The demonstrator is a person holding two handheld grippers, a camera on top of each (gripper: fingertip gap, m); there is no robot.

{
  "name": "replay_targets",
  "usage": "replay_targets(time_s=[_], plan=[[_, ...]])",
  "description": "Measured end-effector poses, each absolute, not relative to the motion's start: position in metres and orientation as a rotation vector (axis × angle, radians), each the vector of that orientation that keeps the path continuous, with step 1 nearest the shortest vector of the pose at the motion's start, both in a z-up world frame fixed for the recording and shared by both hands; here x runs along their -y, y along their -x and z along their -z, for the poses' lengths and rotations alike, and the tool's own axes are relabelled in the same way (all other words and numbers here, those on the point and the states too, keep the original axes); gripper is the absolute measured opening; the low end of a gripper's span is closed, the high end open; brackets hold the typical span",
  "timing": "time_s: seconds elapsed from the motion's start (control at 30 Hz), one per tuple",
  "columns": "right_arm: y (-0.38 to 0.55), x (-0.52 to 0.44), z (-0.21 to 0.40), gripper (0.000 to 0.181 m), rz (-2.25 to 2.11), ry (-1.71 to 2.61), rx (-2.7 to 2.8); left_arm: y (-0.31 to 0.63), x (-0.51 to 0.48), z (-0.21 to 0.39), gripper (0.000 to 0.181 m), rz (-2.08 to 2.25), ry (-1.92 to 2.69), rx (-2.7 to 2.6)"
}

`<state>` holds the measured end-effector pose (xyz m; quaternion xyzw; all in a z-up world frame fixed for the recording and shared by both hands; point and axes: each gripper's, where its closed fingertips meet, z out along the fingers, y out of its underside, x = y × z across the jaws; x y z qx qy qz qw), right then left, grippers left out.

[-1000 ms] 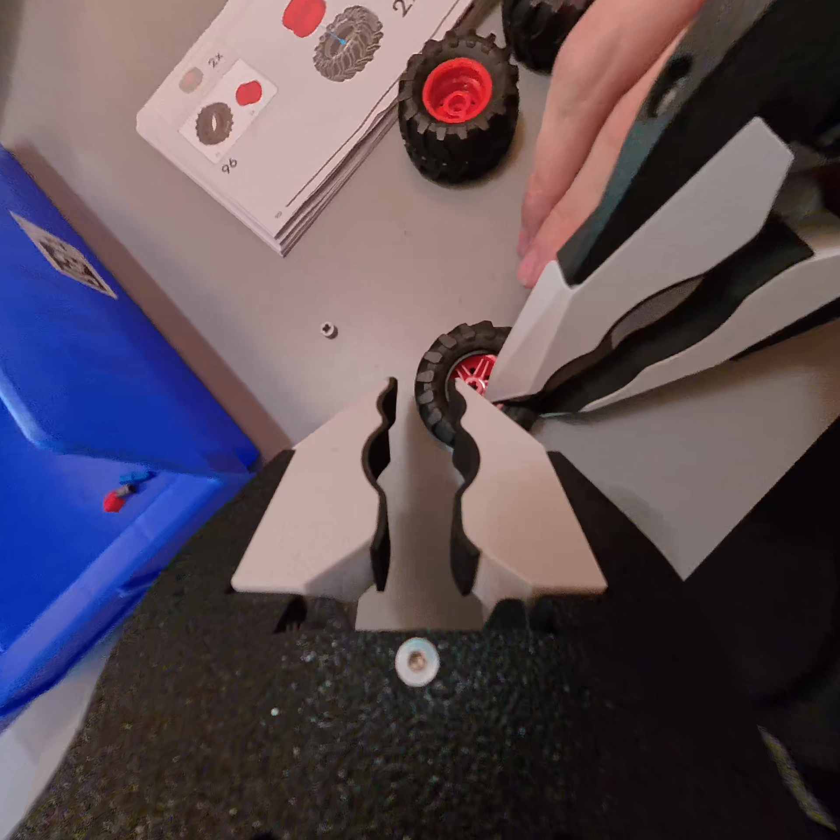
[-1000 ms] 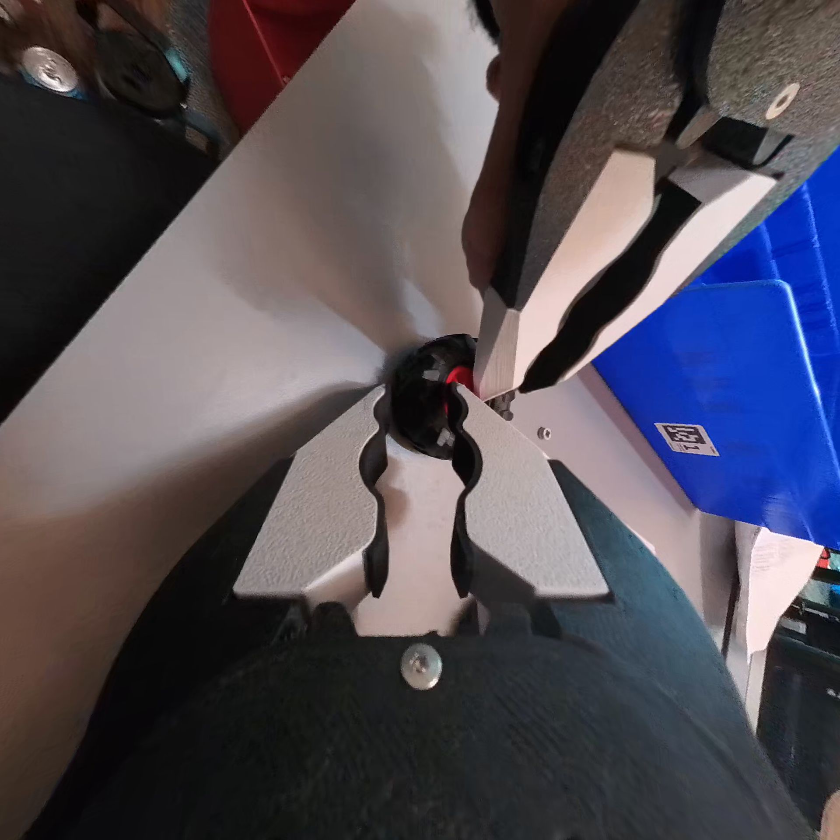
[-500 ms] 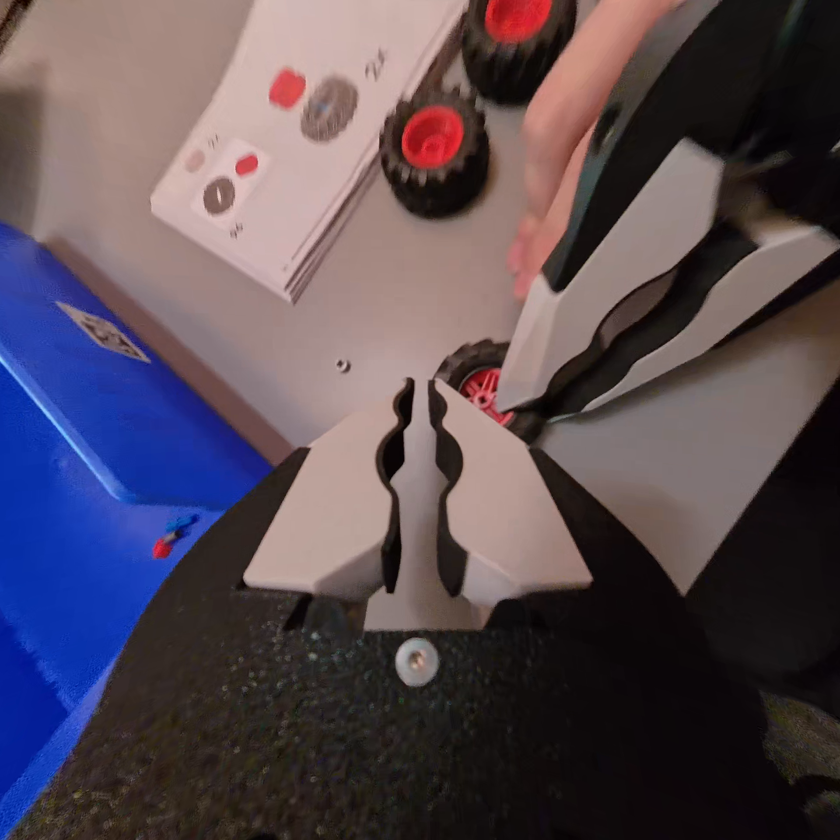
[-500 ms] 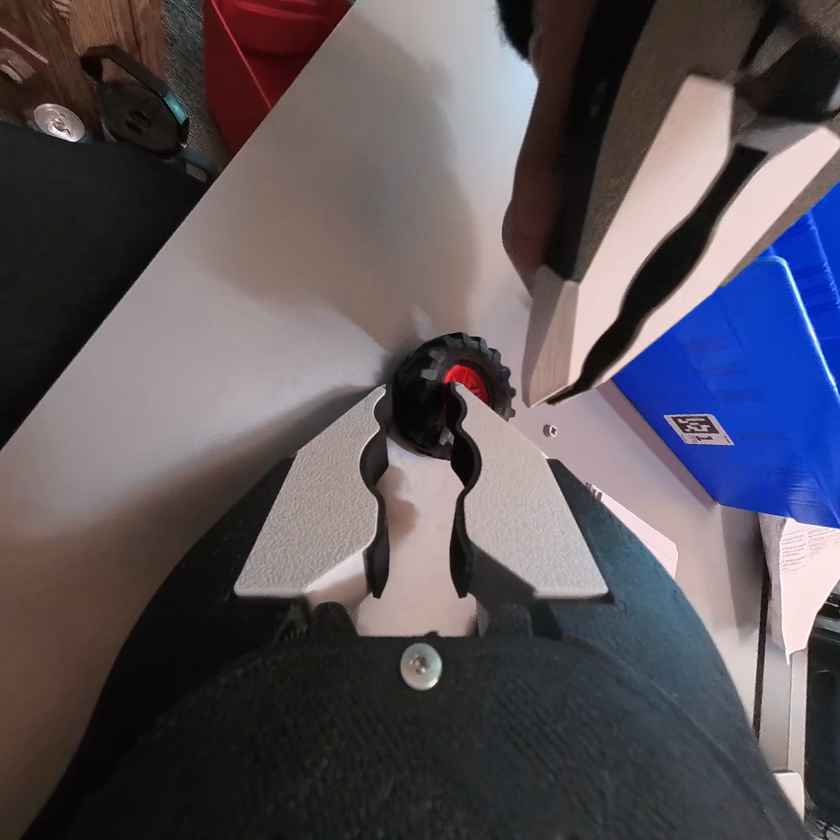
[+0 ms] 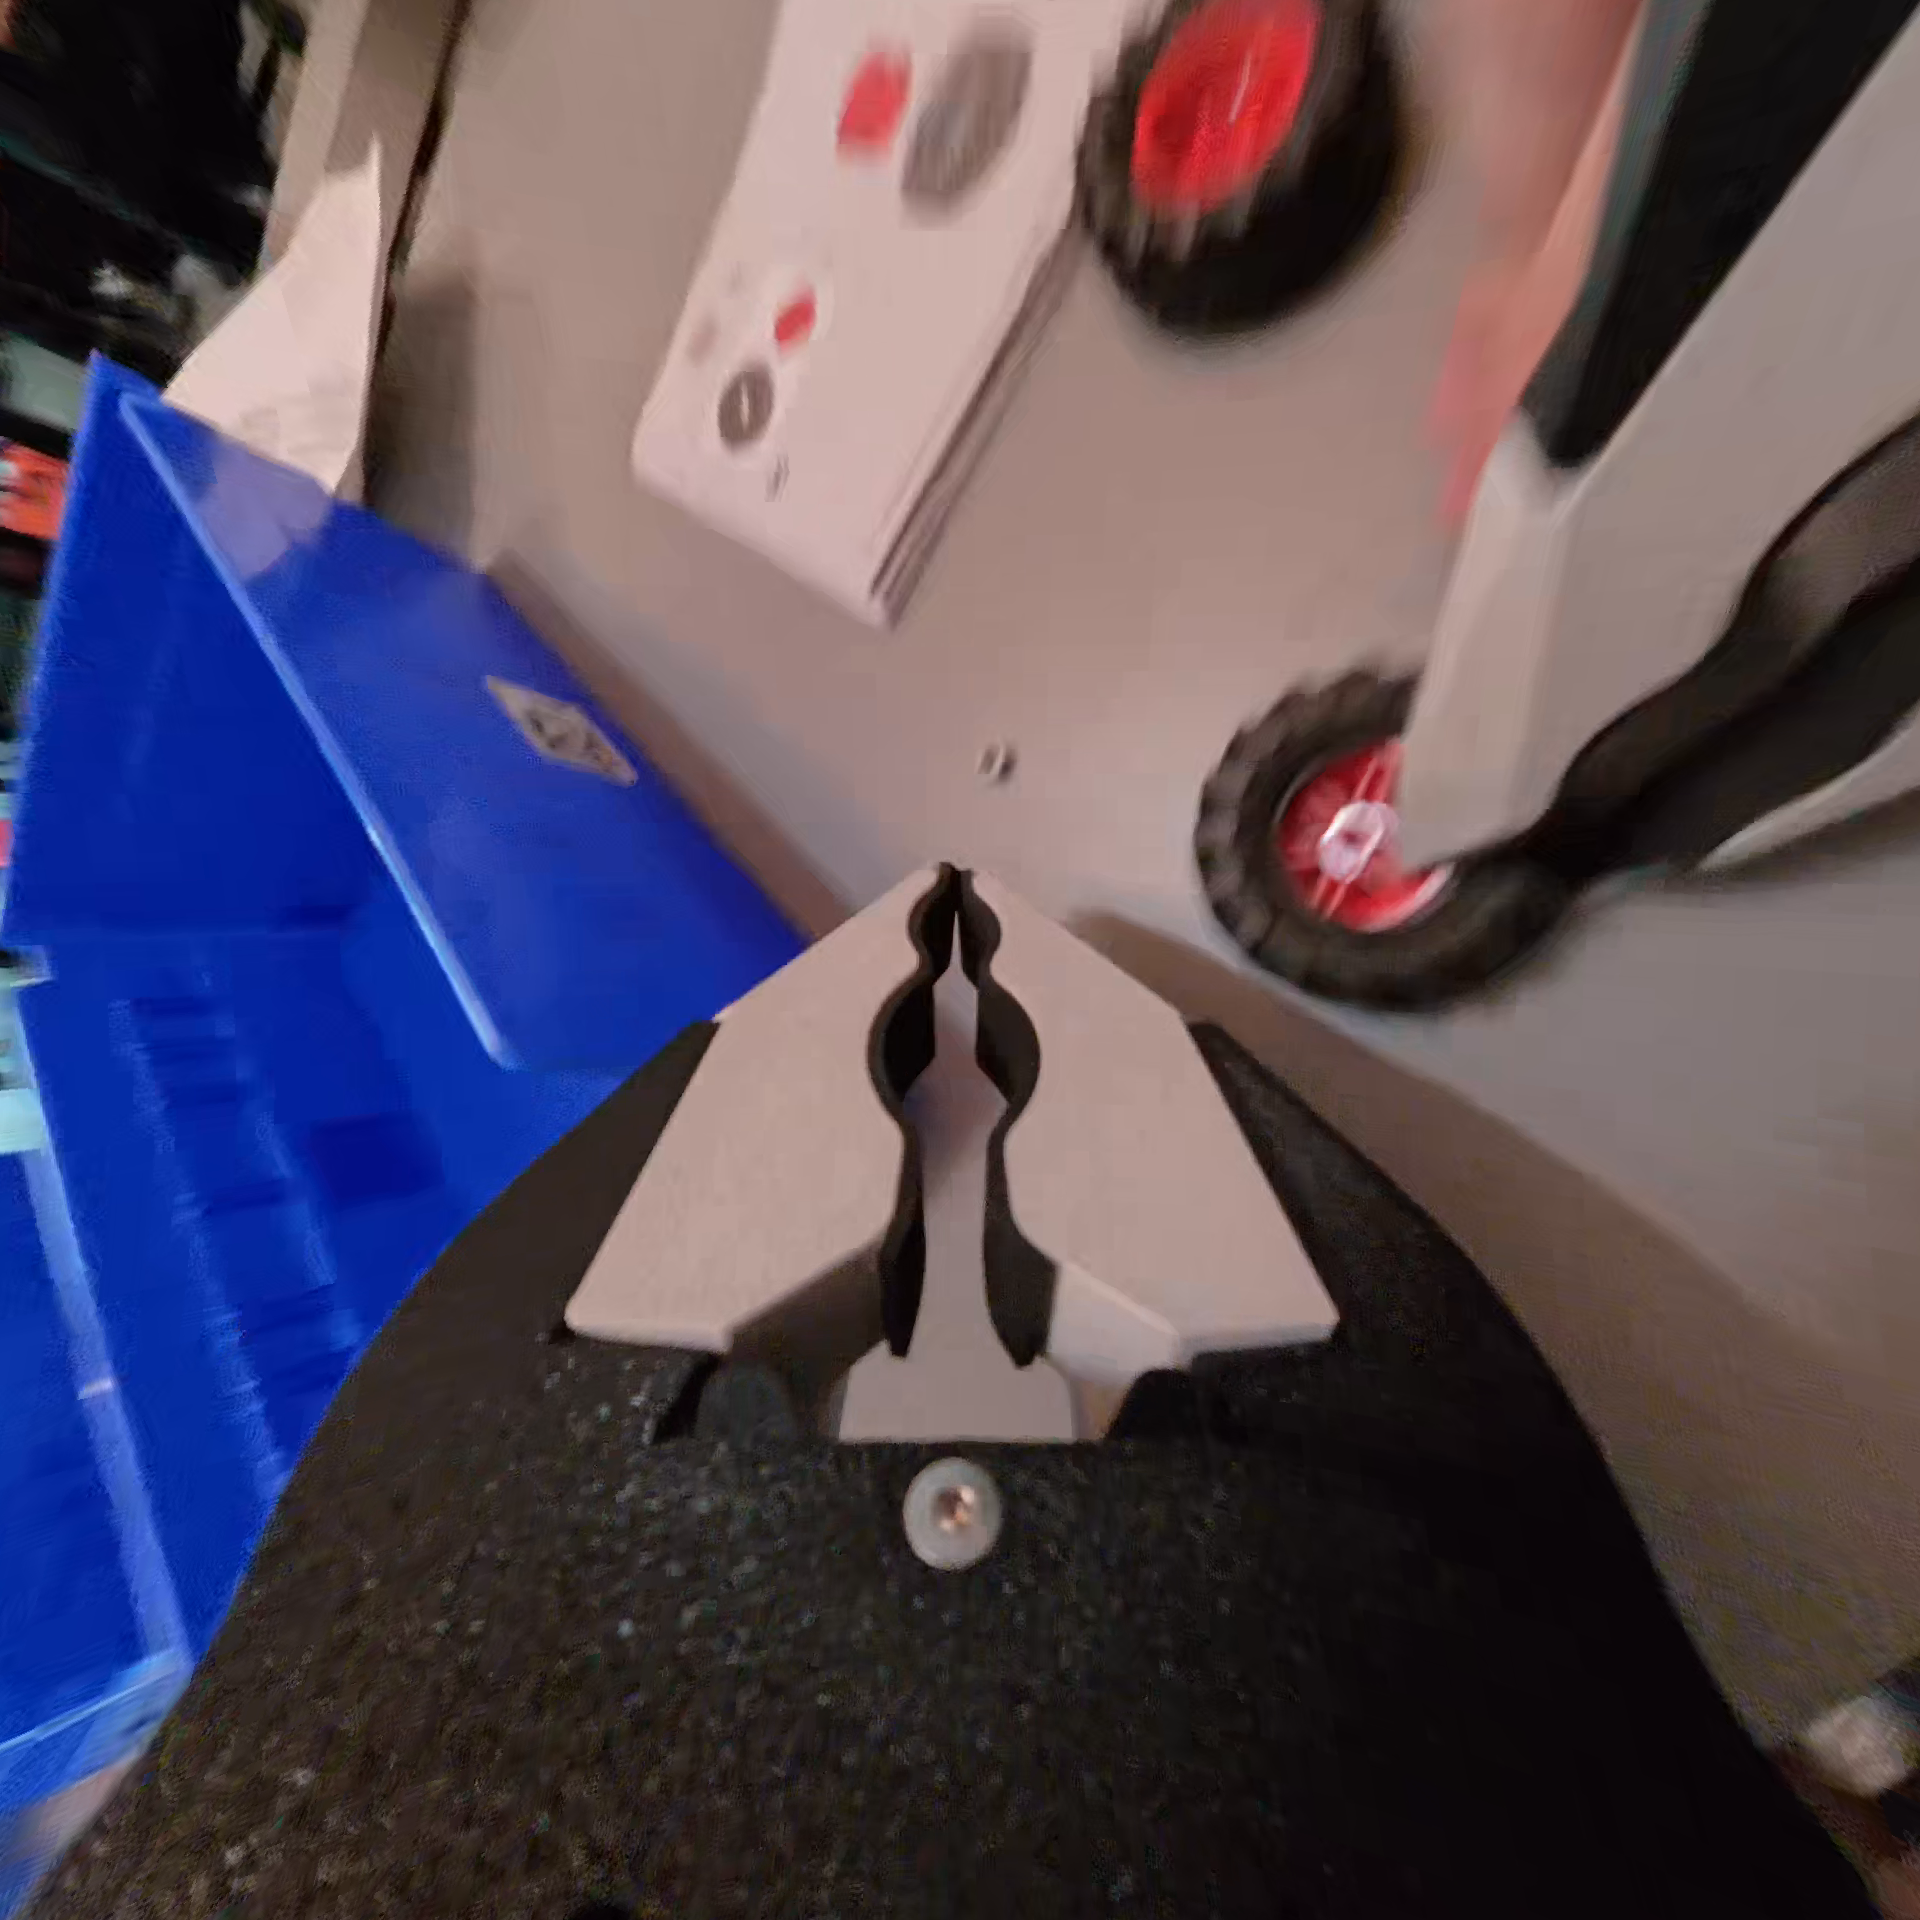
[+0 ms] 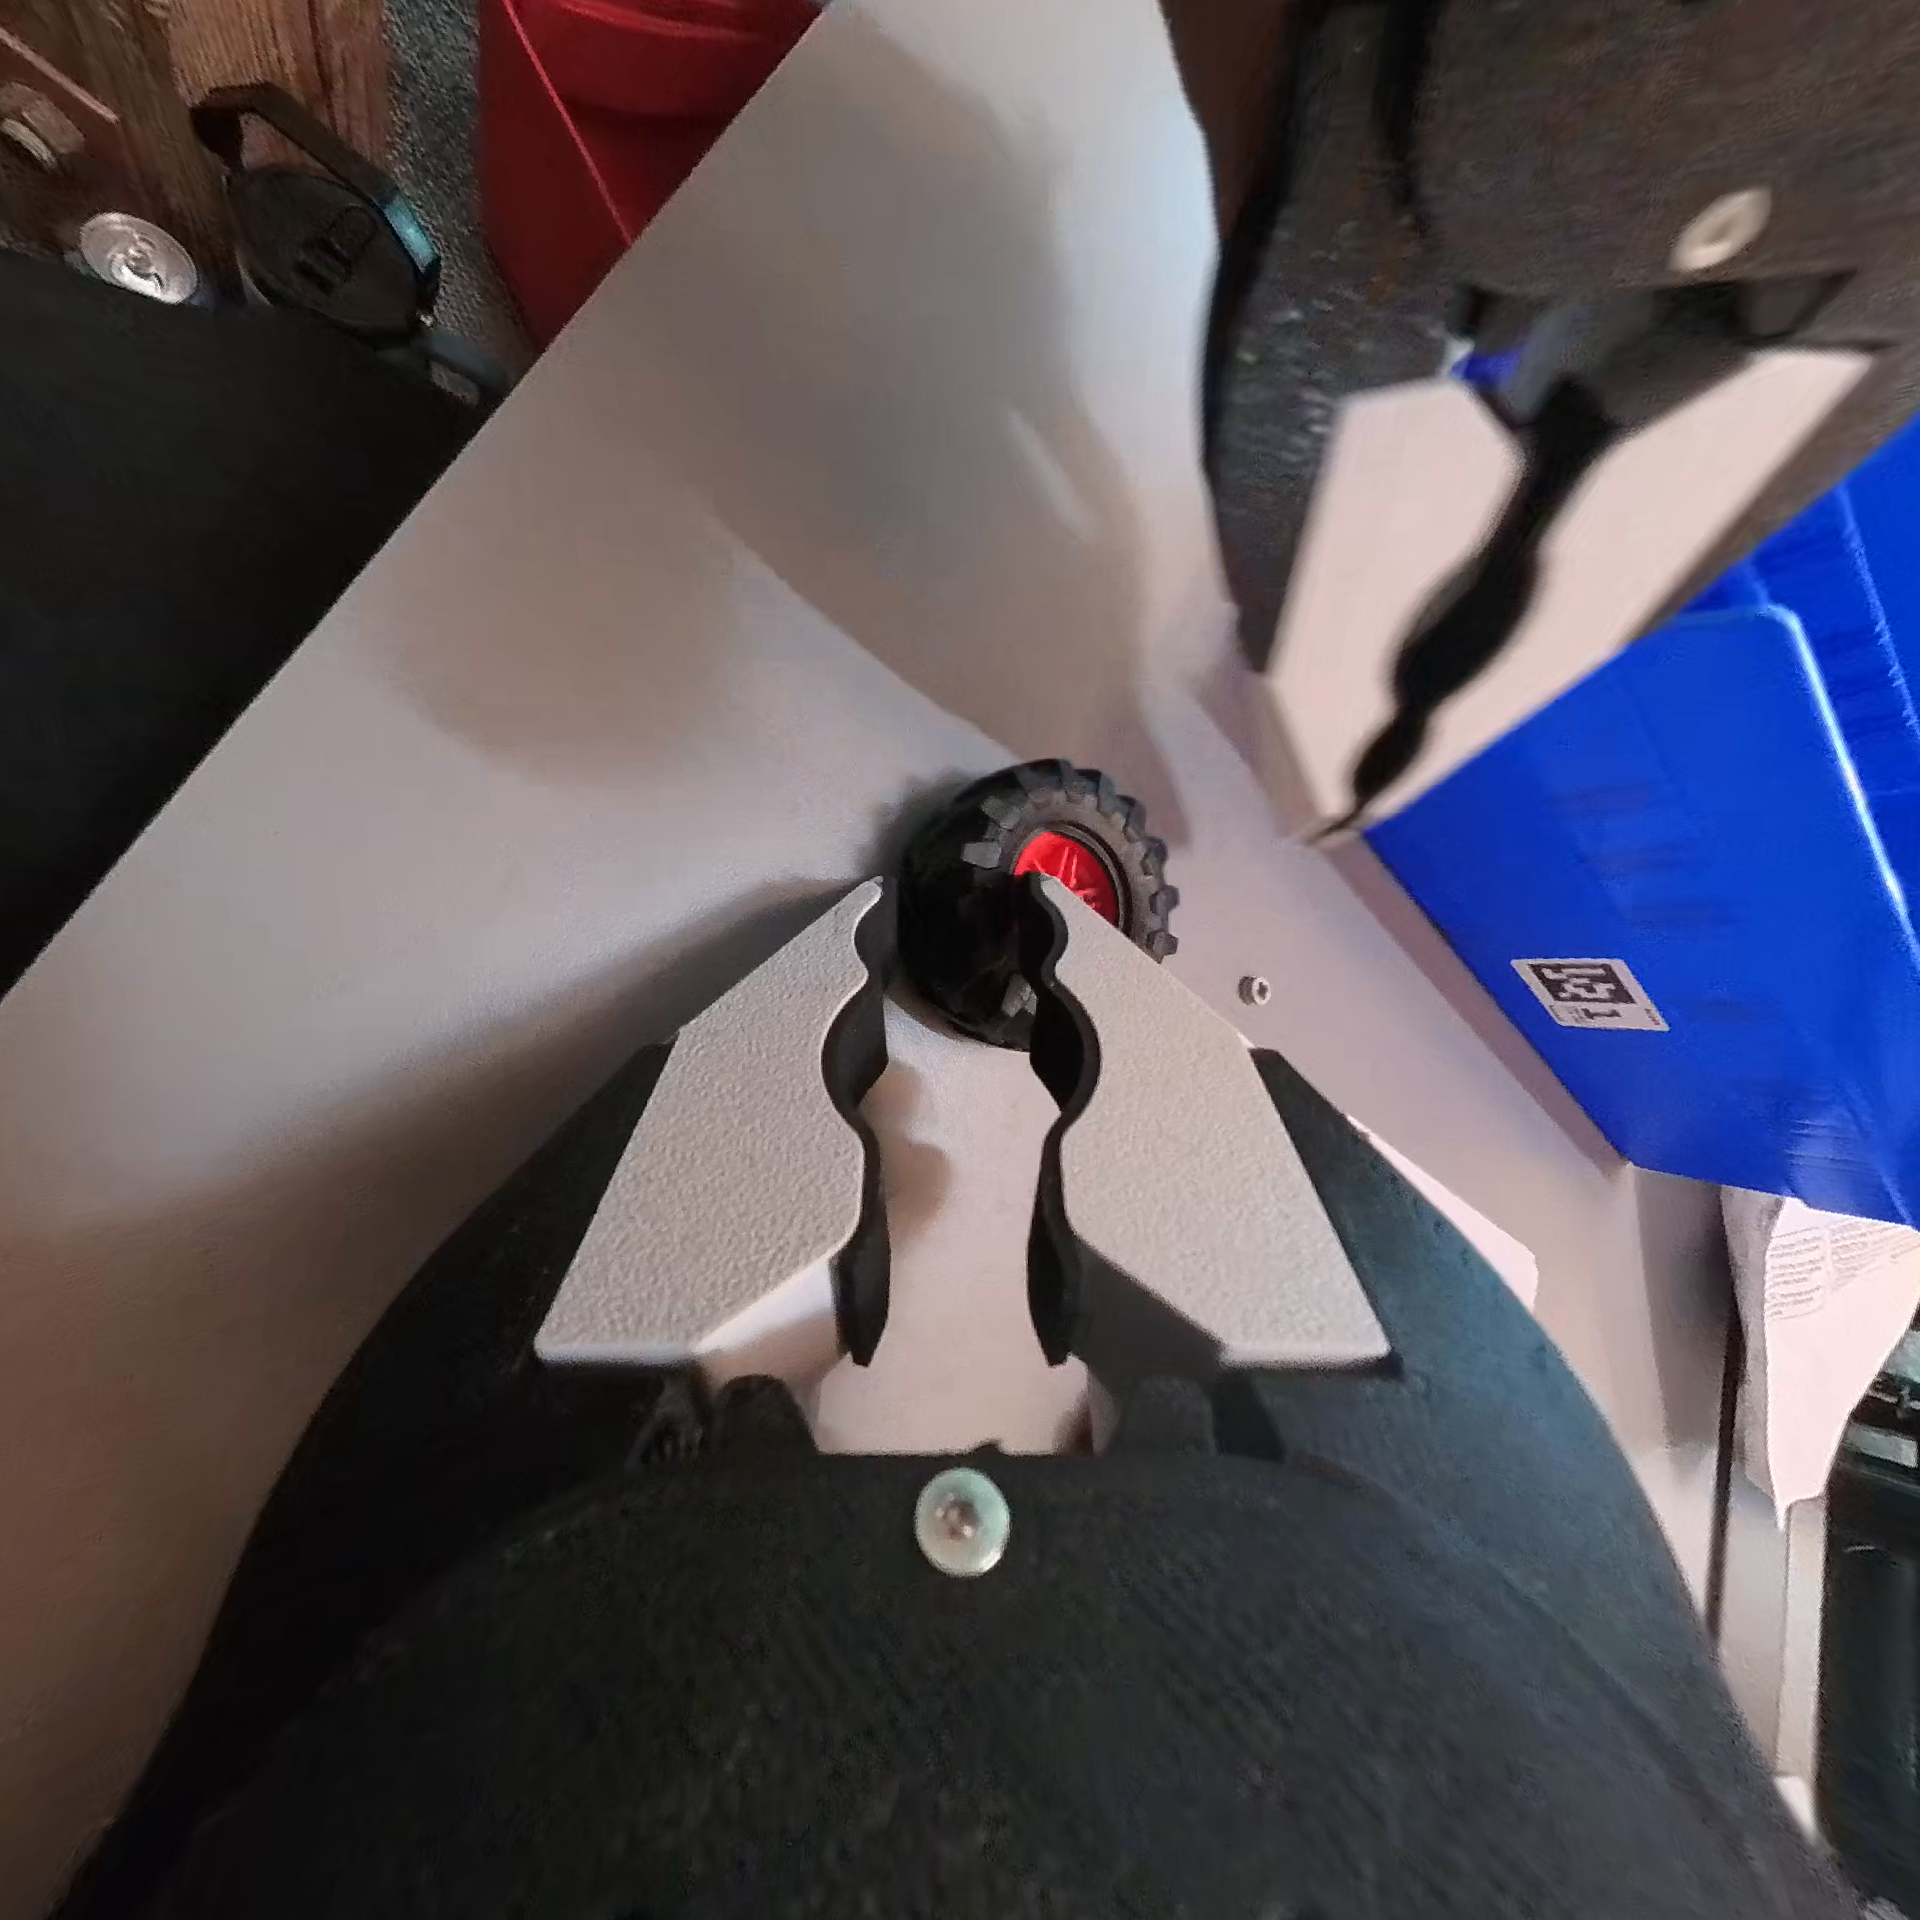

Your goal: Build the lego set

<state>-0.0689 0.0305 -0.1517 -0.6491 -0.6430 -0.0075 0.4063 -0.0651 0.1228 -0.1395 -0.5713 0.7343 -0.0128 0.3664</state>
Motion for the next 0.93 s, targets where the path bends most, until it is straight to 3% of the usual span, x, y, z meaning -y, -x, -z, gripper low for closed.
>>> replay_targets(time_s=[0.03,0.23,0.6,0.93], plan=[[0.069,-0.031,0.152,0.022,0.006,1.661,1.604,0.067,-0.115,0.146,0.0,0.079,1.49,-1.935],[0.071,-0.03,0.152,0.022,0.001,1.659,1.594,0.051,-0.072,0.127,0.009,0.482,1.466,-1.913],[0.072,-0.028,0.152,0.022,0.002,1.646,1.617,0.053,-0.075,0.143,0.006,0.296,1.437,-1.981],[0.071,-0.03,0.153,0.022,0.055,1.619,1.638,0.05,-0.078,0.143,0.004,0.471,1.667,-1.736]])
